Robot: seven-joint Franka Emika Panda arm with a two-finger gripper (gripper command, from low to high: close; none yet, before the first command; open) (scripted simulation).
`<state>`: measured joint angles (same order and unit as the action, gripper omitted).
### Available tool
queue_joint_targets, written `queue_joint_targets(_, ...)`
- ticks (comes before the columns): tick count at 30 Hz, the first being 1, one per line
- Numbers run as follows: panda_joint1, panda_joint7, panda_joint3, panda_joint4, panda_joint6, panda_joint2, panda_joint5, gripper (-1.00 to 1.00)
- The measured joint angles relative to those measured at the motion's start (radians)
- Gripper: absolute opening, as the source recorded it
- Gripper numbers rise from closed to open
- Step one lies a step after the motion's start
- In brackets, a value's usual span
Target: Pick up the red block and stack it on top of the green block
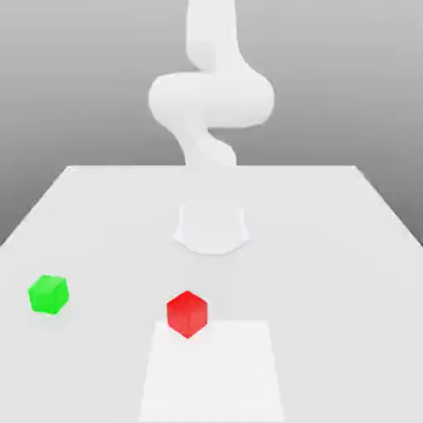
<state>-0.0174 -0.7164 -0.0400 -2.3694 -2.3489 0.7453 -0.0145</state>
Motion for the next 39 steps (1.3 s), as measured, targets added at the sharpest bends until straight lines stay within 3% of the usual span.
queue_joint_targets(17, -0.121, 0.743, -0.272, -0.581, -0.451, -0.539, -0.127, 0.0)
queue_joint_targets(24, -0.181, 0.939, -0.275, -0.59, -0.613, -0.743, 0.064, 0.0)
queue_joint_targets(28, -0.124, 1.071, -0.168, -0.576, -0.685, -0.833, 0.252, 0.0)
queue_joint_targets(31, -0.028, 1.125, -0.051, -0.569, -0.742, -0.899, 0.329, 0.0)
queue_joint_targets(32, -0.008, 1.131, -0.028, -0.568, -0.755, -0.913, 0.339, -1.0)
queue_joint_targets(39, -0.004, 1.13, -0.026, -0.568, -0.753, -0.912, 0.338, -1.0)
